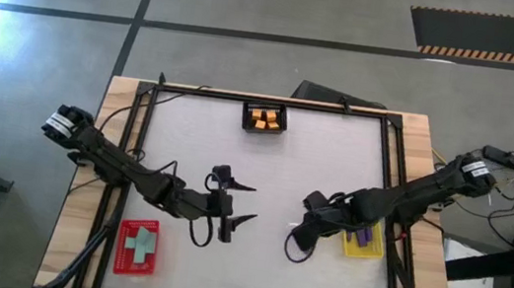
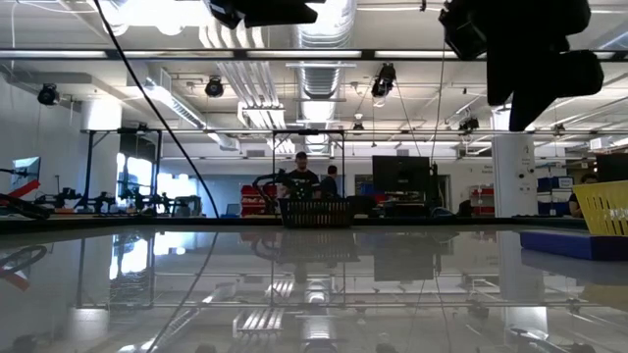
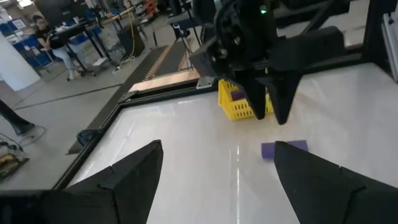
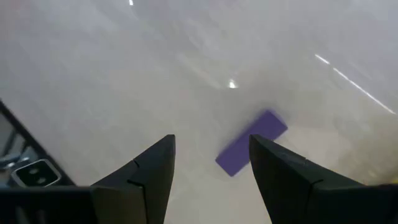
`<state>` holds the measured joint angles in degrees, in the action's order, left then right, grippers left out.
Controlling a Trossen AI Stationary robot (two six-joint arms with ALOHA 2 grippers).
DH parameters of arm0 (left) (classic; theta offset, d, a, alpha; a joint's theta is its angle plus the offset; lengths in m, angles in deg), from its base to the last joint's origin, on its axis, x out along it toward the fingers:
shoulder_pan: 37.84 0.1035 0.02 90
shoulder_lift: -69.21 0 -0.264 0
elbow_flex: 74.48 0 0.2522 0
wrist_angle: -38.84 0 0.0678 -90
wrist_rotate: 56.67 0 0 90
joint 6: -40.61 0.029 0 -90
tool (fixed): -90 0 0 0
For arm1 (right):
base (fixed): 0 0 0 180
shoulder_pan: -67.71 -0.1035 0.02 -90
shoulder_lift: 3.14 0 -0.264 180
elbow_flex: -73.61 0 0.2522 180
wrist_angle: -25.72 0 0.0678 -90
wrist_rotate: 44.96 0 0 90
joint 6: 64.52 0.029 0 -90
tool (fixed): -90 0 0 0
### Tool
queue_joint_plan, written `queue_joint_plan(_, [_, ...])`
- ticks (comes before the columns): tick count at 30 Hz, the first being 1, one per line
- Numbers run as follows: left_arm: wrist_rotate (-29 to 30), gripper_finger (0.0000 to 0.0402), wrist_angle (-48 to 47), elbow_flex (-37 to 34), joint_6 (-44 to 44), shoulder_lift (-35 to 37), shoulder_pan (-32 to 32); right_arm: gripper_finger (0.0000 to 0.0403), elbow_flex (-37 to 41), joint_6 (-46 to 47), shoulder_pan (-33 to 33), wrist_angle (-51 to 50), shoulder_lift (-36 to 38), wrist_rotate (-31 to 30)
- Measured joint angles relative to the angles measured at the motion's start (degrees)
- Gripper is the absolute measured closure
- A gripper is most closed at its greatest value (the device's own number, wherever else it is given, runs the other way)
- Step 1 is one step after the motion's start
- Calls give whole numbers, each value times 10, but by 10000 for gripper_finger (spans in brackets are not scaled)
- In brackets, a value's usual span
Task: Sort & place blocks by color
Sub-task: Put the purple block into the yellow bin
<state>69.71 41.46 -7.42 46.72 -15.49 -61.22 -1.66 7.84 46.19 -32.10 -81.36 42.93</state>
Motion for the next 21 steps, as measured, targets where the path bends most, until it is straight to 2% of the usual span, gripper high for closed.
queue_joint_plan(7, [0, 114, -25, -1, 8, 3, 0, 209, -86, -22, 0, -28, -108, 0])
queue_joint_plan(13, [0, 114, -29, -1, 17, 4, 0, 209, -172, -23, 2, -141, -194, 0])
queue_joint_plan(17, [0, 114, -30, -1, 20, 4, 0, 209, -206, -23, 2, -200, -229, 0])
queue_joint_plan(21, [0, 114, -39, -2, 24, 4, 0, 209, -214, -26, 2, -208, -243, 0])
